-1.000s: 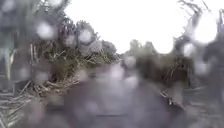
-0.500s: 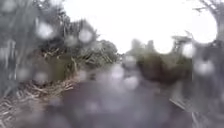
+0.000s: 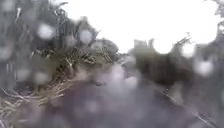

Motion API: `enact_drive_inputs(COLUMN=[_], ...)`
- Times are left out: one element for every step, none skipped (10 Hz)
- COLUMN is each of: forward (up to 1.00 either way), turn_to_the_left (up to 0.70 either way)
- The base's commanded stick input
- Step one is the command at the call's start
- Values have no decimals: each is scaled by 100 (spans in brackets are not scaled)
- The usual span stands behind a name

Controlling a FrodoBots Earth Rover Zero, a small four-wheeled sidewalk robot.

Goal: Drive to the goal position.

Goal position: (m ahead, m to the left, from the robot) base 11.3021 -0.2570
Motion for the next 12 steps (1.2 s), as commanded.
enact_drive_inputs(forward=[100,100,100,100,100,100,100,100,100,100,100,100], turn_to_the_left=[-21,-35,-40,-40,-40,0,0,0,0,0,0,0])
